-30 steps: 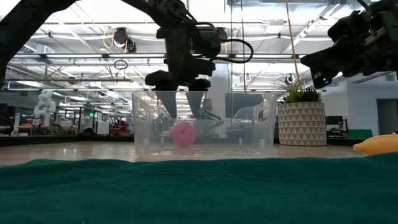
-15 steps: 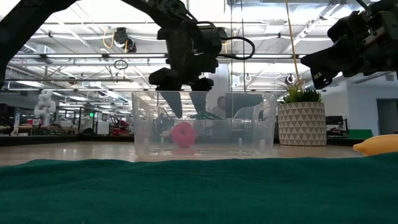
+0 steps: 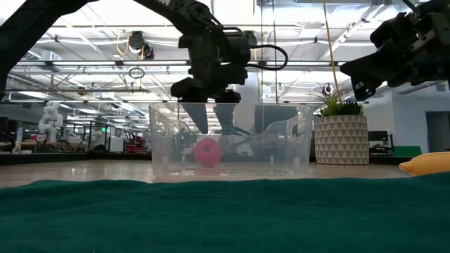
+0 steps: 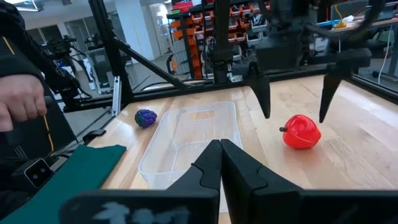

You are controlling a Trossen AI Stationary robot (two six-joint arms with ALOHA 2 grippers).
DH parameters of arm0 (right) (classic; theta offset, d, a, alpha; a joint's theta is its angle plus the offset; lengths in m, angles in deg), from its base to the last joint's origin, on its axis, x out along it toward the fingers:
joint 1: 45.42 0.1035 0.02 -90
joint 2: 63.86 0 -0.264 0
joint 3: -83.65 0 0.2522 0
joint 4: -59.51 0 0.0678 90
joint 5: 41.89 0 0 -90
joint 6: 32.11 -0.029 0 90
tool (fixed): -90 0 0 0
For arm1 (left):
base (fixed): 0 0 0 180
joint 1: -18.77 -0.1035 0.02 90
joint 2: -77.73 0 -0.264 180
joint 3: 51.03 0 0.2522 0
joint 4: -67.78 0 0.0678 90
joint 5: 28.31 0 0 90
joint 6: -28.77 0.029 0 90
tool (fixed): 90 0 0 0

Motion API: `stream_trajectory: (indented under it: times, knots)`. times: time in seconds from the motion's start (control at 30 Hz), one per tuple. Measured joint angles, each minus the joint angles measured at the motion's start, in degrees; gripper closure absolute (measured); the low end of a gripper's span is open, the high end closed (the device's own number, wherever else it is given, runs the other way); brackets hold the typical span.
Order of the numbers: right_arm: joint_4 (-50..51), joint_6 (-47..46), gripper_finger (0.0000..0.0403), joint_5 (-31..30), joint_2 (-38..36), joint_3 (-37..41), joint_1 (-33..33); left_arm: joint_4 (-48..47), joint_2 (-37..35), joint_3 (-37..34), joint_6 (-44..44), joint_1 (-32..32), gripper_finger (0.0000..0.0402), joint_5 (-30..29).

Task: Pick and placing Produce into tupperware
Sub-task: Put the red apple into the transparent bin

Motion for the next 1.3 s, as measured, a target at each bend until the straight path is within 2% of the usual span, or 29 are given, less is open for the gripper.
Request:
stream_trajectory:
  times: [0.37, 0.9, 1.3]
  knots:
    - [0.2, 0.0, 0.0403, 0.0, 0.0, 0.0, 0.0, 0.0, 1.3, -0.1, 2.3, -0.1, 0.0009, -2.9]
    - [0.7, 0.0, 0.0403, 0.0, 0.0, 0.0, 0.0, 1.3, 1.3, -3.5, 3.4, -0.5, 0.0009, -3.1]
    - [0.7, 0.0, 0.0403, 0.0, 0.0, 0.0, 0.0, 6.2, 1.3, -6.8, 3.8, -2.0, 0.0009, -3.1]
